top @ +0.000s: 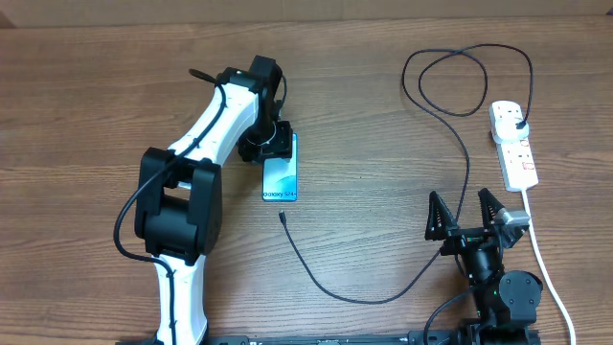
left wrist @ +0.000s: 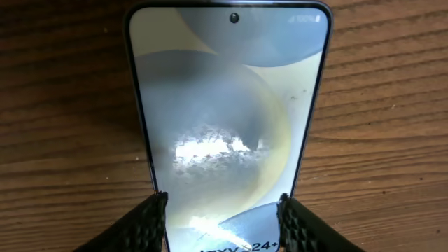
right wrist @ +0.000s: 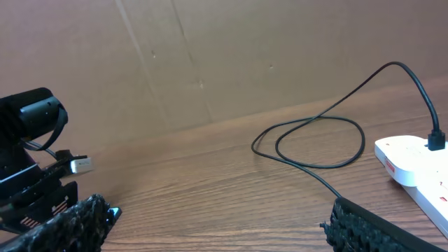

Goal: Plug charger to phone and switch on socket
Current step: 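Lower the left gripper onto the phone's top edge and close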

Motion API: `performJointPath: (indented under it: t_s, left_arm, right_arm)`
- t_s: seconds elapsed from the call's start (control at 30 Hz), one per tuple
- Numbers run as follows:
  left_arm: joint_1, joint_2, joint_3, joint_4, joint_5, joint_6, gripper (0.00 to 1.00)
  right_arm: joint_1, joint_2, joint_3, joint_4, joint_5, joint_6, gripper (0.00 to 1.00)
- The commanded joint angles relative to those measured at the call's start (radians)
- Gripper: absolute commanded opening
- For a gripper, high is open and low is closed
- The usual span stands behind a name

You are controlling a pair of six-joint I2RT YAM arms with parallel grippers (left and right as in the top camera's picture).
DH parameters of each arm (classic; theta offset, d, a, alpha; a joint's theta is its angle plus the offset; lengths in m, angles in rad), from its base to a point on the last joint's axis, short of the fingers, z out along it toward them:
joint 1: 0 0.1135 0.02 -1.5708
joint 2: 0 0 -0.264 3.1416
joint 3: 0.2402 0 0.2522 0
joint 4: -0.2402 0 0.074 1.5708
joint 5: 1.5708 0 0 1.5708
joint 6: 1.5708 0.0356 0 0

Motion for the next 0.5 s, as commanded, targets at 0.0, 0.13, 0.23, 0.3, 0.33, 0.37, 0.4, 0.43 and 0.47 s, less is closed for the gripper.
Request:
performJointPath:
  t_s: [0.0, 0.13, 0.23, 0.3, 0.33, 0.37, 0.4, 0.43, 0.47]
  left_arm:
    - [-0.007, 0.009, -0.007, 0.003, -0.069, -0.047, 0.55]
    - [-0.007, 0.009, -0.035, 0.02, -0.084, -0.105, 0.58]
    - [-0.008, 0.009, -0.067, 0.047, -0.084, -0.107, 0.75]
    - [-0.008, 0.009, -0.085, 0.058, -0.084, -0.107, 1.0]
    - [-0.008, 0.009, -0.092, 0.063, -0.084, -0.106, 1.0]
    - [-0.008, 0.009, -0.096, 0.067, -0.084, -0.106, 1.0]
    - [-0.008, 0.009, -0.096, 0.068, -0.084, -0.106, 1.0]
    - [-0.008, 0.009, -0.096, 0.072, -0.084, -0.106, 1.0]
    - [-0.008, 0.009, -0.096, 0.076, -0.085, -0.106, 1.0]
  right_arm:
    - [0.004, -0.01, -0.01, 0.004, -0.002, -0.001, 1.0]
    - [0.004, -0.01, -0.01, 0.004, -0.002, -0.001, 1.0]
    - [0.004, -0.01, -0.01, 0.004, -0.002, -0.001, 1.0]
    - [0.004, -0.01, -0.01, 0.004, -0.002, -0.001, 1.0]
    - [0.004, -0.01, -0.01, 0.004, -0.002, -0.001, 1.0]
    - [0.004, -0.01, -0.01, 0.004, -0.002, -0.001, 1.0]
    - [0.004, -0.01, -0.01, 0.004, -0.002, -0.001, 1.0]
    - [0.004, -0.01, -0.01, 0.004, -0.002, -0.001, 1.0]
    - [0.004, -0.01, -0.01, 0.004, -0.002, -0.001, 1.0]
